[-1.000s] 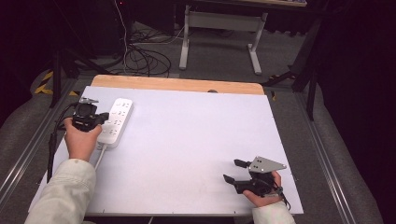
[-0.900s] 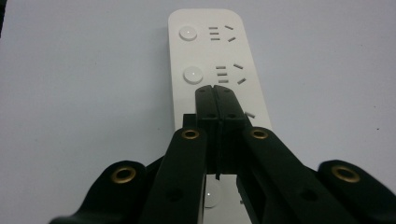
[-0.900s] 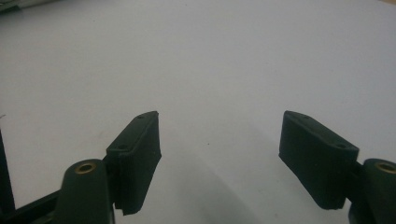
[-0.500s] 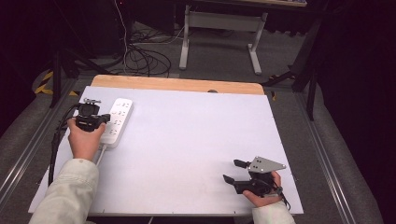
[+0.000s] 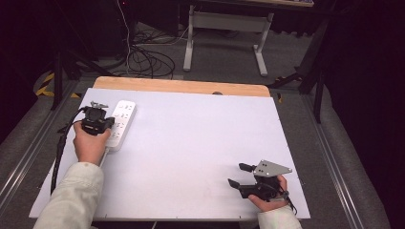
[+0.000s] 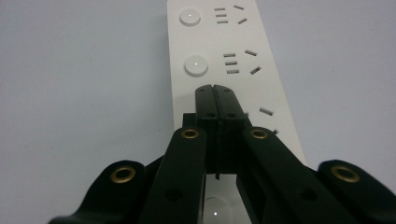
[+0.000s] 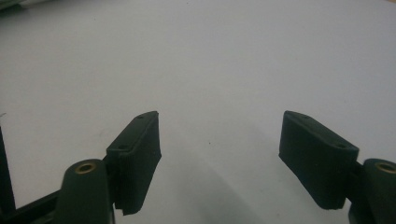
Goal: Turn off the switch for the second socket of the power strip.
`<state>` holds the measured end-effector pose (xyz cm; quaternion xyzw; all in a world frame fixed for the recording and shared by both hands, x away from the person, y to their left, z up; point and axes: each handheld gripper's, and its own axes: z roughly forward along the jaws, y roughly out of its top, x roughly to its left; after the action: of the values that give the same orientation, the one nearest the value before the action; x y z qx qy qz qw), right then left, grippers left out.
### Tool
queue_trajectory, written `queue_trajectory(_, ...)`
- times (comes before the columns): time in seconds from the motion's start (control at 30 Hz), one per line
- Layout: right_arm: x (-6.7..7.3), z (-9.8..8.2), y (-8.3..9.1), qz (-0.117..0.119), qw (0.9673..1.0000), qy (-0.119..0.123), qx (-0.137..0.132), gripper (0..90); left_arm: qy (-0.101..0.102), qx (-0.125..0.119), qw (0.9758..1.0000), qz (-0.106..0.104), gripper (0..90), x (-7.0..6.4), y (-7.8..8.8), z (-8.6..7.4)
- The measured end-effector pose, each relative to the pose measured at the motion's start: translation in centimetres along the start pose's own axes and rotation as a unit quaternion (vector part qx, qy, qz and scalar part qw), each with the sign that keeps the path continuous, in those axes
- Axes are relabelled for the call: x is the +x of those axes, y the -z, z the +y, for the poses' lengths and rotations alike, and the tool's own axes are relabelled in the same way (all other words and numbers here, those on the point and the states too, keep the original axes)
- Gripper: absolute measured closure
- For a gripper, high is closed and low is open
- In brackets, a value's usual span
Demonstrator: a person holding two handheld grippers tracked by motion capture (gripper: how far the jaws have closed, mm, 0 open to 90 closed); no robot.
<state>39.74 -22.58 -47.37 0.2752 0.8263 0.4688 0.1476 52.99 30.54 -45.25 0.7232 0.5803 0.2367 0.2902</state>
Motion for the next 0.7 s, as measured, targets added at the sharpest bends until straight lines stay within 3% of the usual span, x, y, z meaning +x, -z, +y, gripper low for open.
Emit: queue_trajectory(0.7,-0.01,-0.01,0.02,0.000,1.0000,0.000,0.000,29.3,-0.012,0.005,0.9998,0.012,90.0,-0.03,-0.25,-0.06)
